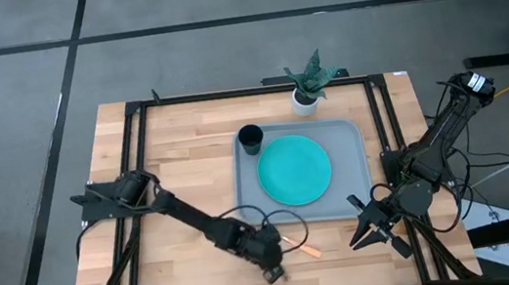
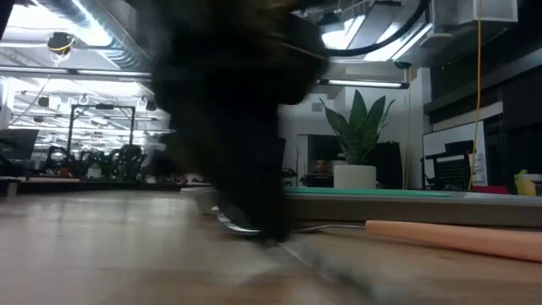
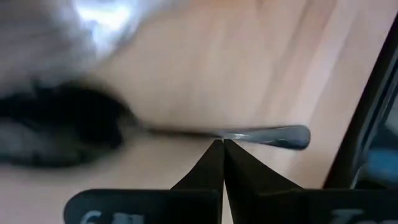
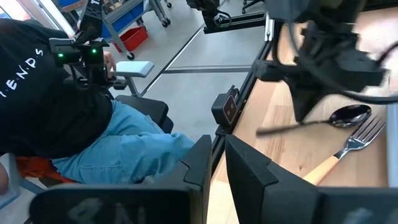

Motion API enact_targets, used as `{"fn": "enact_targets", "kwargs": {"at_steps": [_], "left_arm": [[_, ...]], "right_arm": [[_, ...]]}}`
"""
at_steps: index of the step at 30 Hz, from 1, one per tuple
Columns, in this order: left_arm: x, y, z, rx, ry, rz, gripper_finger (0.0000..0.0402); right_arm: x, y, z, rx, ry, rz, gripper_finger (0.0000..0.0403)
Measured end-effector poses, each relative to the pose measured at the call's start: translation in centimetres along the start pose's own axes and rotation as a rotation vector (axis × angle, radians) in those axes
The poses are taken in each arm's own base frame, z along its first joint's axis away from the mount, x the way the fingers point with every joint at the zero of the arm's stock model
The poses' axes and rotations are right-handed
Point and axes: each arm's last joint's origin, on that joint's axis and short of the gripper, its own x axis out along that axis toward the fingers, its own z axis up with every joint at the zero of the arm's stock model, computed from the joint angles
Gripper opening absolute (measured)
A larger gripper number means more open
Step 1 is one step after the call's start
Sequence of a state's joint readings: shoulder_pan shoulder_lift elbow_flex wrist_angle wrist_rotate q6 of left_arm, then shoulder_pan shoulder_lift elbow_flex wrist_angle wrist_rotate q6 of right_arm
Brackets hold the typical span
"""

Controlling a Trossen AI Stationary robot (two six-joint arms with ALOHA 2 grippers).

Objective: Pick and place plate/cup/fork/spoon on tray
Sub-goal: Prepare the silverwares on the table, then put the orange fork on the grey tray to the right of the blue plate

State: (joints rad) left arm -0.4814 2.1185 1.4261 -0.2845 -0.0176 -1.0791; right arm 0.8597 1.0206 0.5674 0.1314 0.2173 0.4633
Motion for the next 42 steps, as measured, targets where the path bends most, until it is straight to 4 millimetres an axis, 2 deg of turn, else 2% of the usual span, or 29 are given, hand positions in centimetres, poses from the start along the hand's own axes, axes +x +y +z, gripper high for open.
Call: {"fn": "enact_targets", "kwargs": {"at_steps": [5,9,19,24,29,33,35,37,39,42], "left_arm": [[1.1,0.1,2.0,0.027,-0.105,-0.089,0.0],[1.1,0.4,2.7,0.046,-0.113,-0.094,0.0],[-1.5,-2.5,4.8,0.243,-0.164,-0.16,0.0],[-4.5,-3.2,5.6,0.443,-0.026,-0.013,0.0],[-7.9,-3.9,5.4,0.547,0.175,0.116,0.0],[-9.2,-4.1,4.8,0.419,0.244,0.169,0.0],[-9.9,-4.0,3.9,0.489,0.32,0.214,0.0],[-10.6,-3.4,2.4,0.586,0.415,0.333,0.0001],[-11.4,-2.5,1.1,0.616,0.438,0.539,0.0005],[-13.0,-1.9,-0.2,0.707,0.295,0.774,0.0012]], "right_arm": [[0.0,0.0,0.0,0.001,0.004,-0.002,0.0053],[0.0,0.0,-0.1,0.0,0.009,-0.004,0.0053],[0.0,-0.1,-0.2,-0.005,0.019,-0.01,0.0053],[0.0,-0.1,-0.2,-0.005,0.019,-0.01,0.0053],[0.0,-0.1,-0.2,-0.007,0.021,-0.011,0.0053],[0.0,-0.1,-0.2,-0.009,0.021,-0.011,0.0053],[0.0,-0.1,-0.2,-0.012,0.021,-0.011,0.0053],[0.0,-0.1,-0.2,-0.033,0.02,-0.011,0.0053],[0.0,-0.1,-0.2,-0.05,0.013,-0.025,0.0053],[0.0,-0.3,-0.1,-0.056,-0.013,-0.081,0.0053]]}}
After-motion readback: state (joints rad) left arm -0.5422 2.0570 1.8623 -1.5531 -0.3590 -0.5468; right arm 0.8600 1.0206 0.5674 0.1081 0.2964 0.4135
